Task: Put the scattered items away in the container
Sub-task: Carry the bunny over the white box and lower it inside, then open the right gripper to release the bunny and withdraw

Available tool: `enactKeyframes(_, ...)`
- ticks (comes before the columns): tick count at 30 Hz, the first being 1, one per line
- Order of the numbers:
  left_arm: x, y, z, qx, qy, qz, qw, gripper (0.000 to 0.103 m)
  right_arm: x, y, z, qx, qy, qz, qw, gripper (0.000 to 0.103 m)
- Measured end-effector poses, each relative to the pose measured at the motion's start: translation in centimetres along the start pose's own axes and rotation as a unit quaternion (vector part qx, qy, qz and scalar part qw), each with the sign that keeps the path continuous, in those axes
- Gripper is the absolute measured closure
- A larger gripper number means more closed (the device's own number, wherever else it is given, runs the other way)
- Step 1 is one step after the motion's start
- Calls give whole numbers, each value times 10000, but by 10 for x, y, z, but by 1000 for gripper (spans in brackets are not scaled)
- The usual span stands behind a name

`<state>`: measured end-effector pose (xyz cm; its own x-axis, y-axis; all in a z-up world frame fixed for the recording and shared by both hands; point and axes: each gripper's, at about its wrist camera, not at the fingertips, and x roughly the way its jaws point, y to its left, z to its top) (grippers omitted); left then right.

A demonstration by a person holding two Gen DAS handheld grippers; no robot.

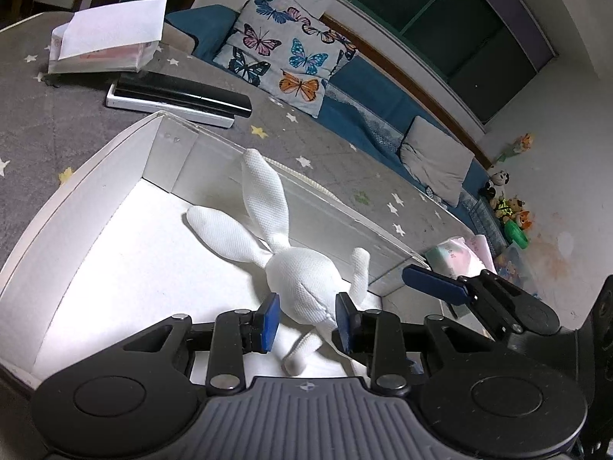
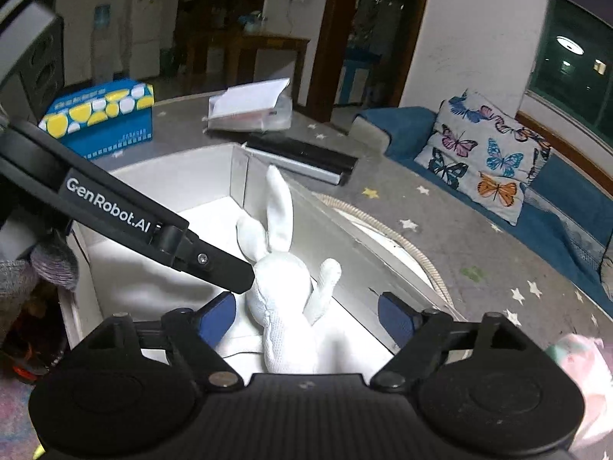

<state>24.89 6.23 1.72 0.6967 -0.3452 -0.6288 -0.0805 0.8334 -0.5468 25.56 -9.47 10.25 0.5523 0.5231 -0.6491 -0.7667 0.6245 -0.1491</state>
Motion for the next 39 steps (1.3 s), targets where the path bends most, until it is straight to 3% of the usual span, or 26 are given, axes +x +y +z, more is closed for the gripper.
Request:
enactKeyframes(12, -24, -20, -18, 316, -121, 1, 9994, 69, -54, 3, -15, 471, -568, -212, 9970, 0)
enactKeyframes(26, -68, -47, -54, 780, -415, -36, 9961, 69, -105, 32, -49, 648, -931, -657, 9914, 0)
enactKeyframes(39, -101, -53, -90, 1030, -558, -98, 9931, 69, -142, 55, -75, 883, -1249, -606, 9864, 0)
